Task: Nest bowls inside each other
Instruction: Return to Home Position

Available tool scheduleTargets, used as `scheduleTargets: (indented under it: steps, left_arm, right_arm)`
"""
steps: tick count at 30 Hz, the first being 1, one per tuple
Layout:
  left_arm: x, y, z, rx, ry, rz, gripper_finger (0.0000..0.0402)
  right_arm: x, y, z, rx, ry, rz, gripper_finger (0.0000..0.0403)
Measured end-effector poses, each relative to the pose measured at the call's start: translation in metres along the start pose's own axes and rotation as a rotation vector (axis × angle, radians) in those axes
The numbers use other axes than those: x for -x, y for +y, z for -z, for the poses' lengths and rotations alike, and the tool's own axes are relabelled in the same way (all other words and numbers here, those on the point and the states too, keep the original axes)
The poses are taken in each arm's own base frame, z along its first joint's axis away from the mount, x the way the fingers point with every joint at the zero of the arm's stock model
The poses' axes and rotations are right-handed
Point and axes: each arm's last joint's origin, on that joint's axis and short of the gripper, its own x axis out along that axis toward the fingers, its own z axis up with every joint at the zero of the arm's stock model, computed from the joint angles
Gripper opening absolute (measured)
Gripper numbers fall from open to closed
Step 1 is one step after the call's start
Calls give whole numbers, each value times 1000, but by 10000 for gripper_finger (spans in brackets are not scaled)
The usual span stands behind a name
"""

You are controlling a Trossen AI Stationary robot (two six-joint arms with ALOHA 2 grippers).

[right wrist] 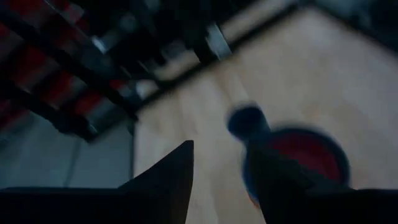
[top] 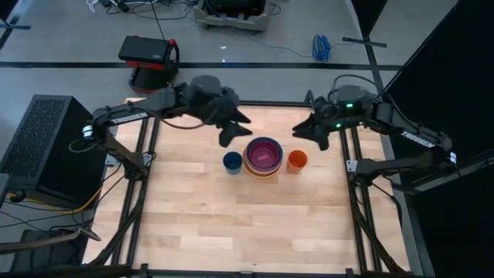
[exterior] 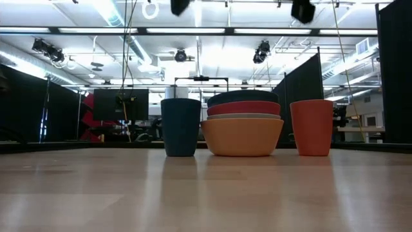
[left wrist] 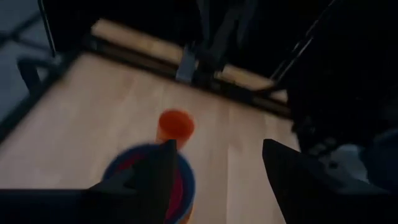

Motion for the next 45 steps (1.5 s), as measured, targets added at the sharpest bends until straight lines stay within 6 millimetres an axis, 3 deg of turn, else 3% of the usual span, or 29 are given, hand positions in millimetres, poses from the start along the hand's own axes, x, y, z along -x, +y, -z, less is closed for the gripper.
scheduleTargets:
  steps: [14, 20, 26, 45]
  left_arm:
    - [94, -31, 9, -69, -419, 61, 196]
    - [112, -31, 45, -16, -540, 105, 186]
    - [131, -30, 72, 6, -636, 149, 174]
    - [132, -20, 142, 44, -544, 208, 120]
  right_arm:
    - [69, 44, -23, 102, -500, -313, 130]
    - [63, 55, -18, 141, -465, -373, 115]
    - [40, 59, 11, 130, -435, -417, 85]
    - [43, 39, 88, 74, -652, -554, 52]
